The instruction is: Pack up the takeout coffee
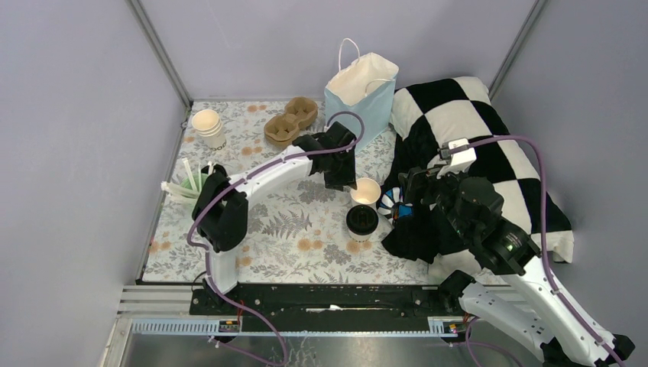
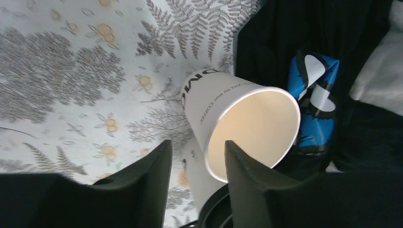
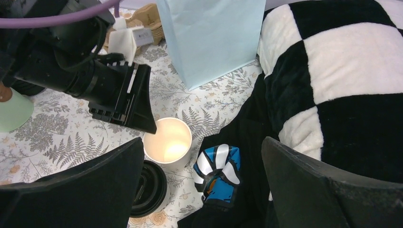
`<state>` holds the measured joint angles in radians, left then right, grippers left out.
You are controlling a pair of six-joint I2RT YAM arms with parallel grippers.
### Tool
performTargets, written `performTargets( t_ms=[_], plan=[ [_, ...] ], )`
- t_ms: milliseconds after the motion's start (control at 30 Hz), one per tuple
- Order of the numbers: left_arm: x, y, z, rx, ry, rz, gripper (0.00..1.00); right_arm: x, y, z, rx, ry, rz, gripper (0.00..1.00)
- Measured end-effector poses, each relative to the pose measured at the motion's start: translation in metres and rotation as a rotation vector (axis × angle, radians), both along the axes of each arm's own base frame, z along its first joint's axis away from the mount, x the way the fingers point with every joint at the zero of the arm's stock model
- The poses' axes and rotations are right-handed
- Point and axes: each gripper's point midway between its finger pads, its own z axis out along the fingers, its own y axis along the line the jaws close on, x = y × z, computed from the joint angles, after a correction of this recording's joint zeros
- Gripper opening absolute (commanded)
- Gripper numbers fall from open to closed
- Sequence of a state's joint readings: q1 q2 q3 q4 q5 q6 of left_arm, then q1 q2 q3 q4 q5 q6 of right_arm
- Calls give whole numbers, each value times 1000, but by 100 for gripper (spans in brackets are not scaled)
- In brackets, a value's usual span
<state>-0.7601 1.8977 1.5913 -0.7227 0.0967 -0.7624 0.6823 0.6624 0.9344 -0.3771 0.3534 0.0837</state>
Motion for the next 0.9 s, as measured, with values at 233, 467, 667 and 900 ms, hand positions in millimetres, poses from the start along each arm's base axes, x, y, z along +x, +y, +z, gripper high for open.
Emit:
performTargets(
  t_ms=[233,467,667,900],
  plan=[
    [23,37,26,80,-90,49,82,-1,2,-7,-5,13,15,100],
    [96,213,62,271,-194,393,90,-7,17,-21,-8,51,101,100],
    [105,362,54,566,-126,649,76,-8,32,-38,-25,104,167,100],
    [107,381,11,686,6,607,63,-8,45,-55,-45,162,225,100]
  ],
)
